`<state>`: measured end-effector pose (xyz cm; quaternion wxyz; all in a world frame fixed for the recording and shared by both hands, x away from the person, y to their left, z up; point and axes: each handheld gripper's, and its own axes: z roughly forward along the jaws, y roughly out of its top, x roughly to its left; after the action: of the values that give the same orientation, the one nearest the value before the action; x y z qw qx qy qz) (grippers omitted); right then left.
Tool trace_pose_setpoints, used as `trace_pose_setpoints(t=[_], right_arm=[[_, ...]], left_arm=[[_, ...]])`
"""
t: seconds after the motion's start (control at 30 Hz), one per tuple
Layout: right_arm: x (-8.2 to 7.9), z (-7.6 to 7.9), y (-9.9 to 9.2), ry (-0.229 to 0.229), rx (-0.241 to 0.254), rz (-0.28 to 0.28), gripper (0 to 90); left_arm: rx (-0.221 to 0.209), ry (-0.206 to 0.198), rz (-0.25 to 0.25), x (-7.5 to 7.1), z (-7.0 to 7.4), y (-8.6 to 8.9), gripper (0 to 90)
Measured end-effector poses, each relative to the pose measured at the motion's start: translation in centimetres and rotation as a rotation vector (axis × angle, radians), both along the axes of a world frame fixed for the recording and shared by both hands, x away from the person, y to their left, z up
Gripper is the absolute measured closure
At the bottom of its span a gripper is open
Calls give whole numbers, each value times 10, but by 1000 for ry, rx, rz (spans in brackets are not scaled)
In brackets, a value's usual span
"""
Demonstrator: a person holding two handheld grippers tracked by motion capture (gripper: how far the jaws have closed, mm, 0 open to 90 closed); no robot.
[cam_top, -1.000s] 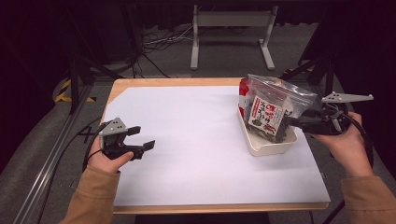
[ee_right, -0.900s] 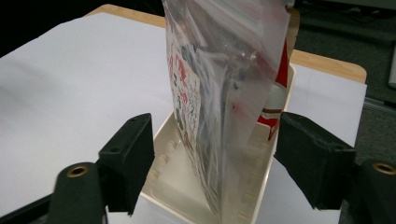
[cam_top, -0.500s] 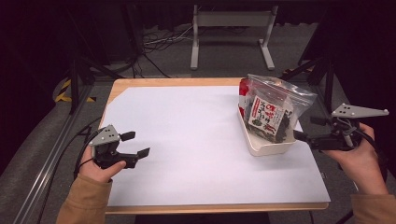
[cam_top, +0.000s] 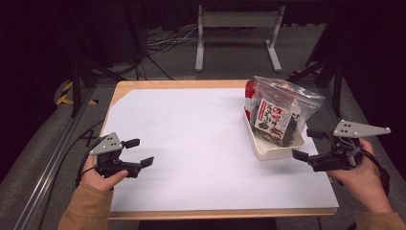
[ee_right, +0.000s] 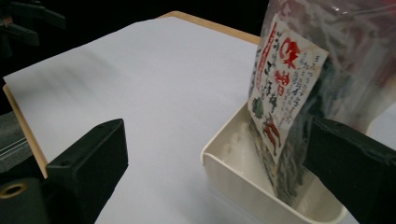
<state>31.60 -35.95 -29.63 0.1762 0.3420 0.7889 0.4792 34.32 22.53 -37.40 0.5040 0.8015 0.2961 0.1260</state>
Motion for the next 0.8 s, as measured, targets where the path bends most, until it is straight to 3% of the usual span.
trace_pose_setpoints(t=[0.33,0.6,0.8], right_arm=[[-1,-22,12,-30,78,75,52],[3,-45,22,-64,108,73,43],[4,-64,25,-66,130,50,38]], left_arm=[[2,-8,-15,0,-1,-1,150],[-4,-3,-16,1,-4,-1,148],[-7,-2,-12,2,-7,1,147]])
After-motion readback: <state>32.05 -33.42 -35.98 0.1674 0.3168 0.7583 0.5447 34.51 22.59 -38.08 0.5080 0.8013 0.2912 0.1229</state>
